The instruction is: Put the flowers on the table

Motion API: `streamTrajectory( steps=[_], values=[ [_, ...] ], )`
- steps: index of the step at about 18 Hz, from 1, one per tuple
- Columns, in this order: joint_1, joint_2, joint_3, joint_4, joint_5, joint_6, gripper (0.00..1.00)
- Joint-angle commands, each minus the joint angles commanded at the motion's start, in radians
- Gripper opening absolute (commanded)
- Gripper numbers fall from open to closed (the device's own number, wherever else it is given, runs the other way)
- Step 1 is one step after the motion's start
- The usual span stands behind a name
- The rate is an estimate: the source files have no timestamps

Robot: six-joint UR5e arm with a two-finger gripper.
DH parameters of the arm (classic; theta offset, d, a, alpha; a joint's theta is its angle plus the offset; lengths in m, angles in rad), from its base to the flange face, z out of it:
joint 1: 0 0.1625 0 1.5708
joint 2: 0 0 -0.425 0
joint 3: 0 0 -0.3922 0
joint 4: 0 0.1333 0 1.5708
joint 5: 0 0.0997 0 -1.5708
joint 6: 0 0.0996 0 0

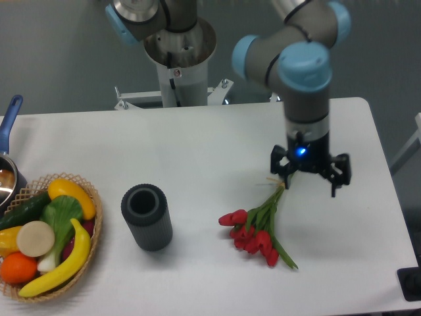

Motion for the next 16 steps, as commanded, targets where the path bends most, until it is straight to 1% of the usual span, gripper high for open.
streamTrajectory(
  steps=[3, 5, 7, 10, 12, 16],
  values=[
    [0.037, 0.040, 0.000, -0.089, 0.005, 0.201, 1.00],
    [0.064, 0.063, -0.003, -0.135, 0.003, 0.307, 1.00],
    [0.097, 0.093, -0.014, -0.169, 0.003, 0.370, 1.00],
    [0.144, 0.118, -0.017, -0.215, -0.002, 0.432, 1.00],
    [0.152, 0.127, -0.017, -0.221, -0.003, 0.435, 1.00],
    [0.172, 0.127, -0.018, -0.221, -0.014, 0.436, 1.00]
  ],
)
